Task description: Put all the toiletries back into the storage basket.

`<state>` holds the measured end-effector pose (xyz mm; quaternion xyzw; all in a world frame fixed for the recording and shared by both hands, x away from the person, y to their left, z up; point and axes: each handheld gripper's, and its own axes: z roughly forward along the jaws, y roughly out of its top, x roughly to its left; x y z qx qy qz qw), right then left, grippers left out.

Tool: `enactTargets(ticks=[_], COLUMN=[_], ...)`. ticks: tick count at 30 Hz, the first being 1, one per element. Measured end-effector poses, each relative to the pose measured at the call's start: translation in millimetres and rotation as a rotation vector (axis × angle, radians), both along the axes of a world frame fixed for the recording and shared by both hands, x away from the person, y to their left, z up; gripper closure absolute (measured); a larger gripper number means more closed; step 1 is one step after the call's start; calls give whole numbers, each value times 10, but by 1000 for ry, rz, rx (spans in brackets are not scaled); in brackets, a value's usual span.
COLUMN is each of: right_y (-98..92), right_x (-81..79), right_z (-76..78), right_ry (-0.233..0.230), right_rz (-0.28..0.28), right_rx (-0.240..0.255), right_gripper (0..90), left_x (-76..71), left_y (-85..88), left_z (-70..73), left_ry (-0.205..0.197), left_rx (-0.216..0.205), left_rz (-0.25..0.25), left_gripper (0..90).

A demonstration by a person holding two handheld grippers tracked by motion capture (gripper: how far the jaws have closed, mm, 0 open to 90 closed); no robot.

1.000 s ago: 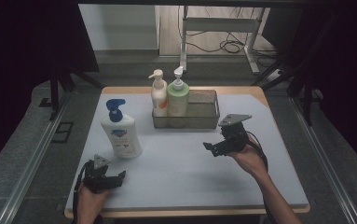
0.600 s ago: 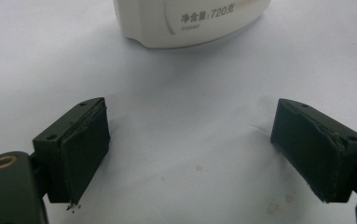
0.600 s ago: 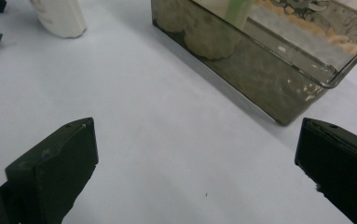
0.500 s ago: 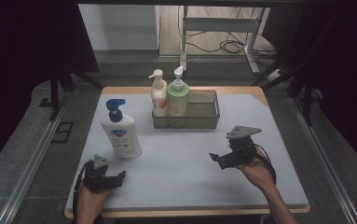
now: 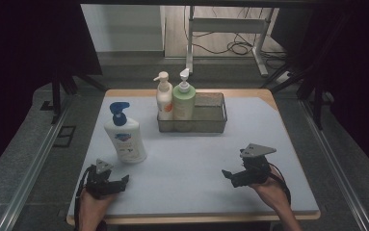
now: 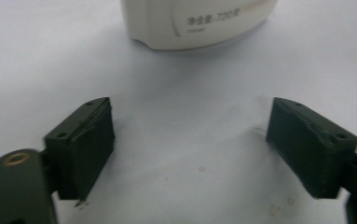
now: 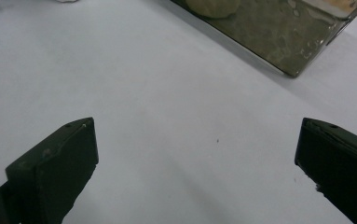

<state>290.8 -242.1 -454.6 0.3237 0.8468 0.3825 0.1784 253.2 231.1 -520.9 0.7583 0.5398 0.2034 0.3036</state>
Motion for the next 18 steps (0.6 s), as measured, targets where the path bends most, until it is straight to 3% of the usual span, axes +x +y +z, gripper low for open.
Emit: enactTargets(ticks=[2, 11, 18], right_y=[-23, -120, -180], right_x=[-17, -78, -95], right_z=[-24, -242, -384], right_ry=[1, 24, 44], right_rz=[-4, -21, -39], right_rx=[12, 33, 17], right_gripper=[0, 3, 3], left_x=[-6, -30, 0], left_y=[7, 94, 139], left_z=[21, 121, 169], left_ry=[-8, -64, -82], left_rx=[12, -13, -36], left_rz=[11, 40, 48], left_gripper=[204, 356, 484])
